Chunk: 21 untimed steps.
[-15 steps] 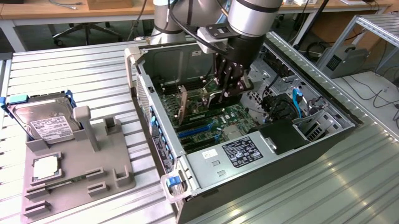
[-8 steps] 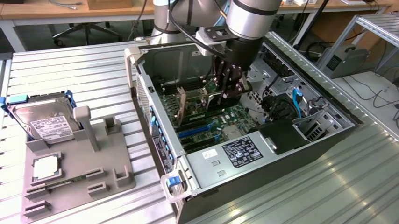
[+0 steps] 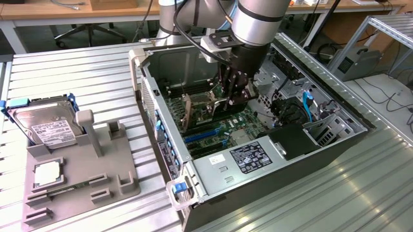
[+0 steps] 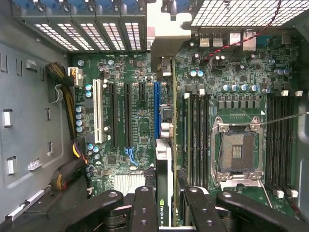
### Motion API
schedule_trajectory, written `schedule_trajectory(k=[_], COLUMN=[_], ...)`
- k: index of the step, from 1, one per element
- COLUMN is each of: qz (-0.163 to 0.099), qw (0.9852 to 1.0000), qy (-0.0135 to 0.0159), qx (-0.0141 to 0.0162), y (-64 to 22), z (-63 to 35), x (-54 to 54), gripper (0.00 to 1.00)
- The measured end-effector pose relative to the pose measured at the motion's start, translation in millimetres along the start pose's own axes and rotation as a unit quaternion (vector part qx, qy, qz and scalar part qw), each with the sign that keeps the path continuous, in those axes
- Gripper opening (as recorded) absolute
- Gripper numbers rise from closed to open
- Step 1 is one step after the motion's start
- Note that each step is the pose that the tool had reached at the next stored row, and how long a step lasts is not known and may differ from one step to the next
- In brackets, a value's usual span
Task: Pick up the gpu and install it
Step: 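Insert the gpu into the slot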
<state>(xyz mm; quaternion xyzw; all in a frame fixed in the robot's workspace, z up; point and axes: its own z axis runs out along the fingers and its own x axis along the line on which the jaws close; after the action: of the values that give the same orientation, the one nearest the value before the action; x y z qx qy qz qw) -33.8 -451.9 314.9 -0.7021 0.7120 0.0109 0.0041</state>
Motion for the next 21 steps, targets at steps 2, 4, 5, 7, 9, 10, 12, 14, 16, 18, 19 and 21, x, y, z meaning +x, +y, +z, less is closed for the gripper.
schedule_trajectory(k=[2, 4, 5, 7, 9, 10, 12, 14, 16, 18, 19, 21], qz=[0.0, 0.0, 0.0, 0.0, 0.0, 0.0, 0.0, 0.0, 0.0, 0.0, 0.0, 0.0], qw=[1.0, 1.0, 1.0, 1.0, 1.0, 1.0, 1.0, 1.0, 1.0, 1.0, 1.0, 1.0], qy=[0.0, -0.0001, -0.0001, -0.0001, -0.0001, -0.0001, -0.0001, -0.0001, -0.0002, -0.0001, -0.0002, -0.0002], qx=[0.0, 0.0001, 0.0001, 0.0001, 0.0, 0.0, 0.0, 0.0, 0.0001, 0.0, 0.0, 0.0001], y=[0.1, 0.6, 0.9, 2.0, 2.6, 2.8, 2.9, 2.8, 2.8, 2.9, 2.9, 2.9], z=[0.0, 0.2, 0.2, 0.3, 0.4, 0.3, 0.7, 0.9, 1.3, 1.7, 2.0, 3.0], x=[0.0, 0.0, 0.0, 0.0, 0.0, 0.0, 0.0, 0.0, 0.0, 0.1, 0.1, 0.1], gripper=[0.27, 0.27, 0.27, 0.27, 0.27, 0.27, 0.27, 0.27, 0.27, 0.27, 0.27, 0.27])
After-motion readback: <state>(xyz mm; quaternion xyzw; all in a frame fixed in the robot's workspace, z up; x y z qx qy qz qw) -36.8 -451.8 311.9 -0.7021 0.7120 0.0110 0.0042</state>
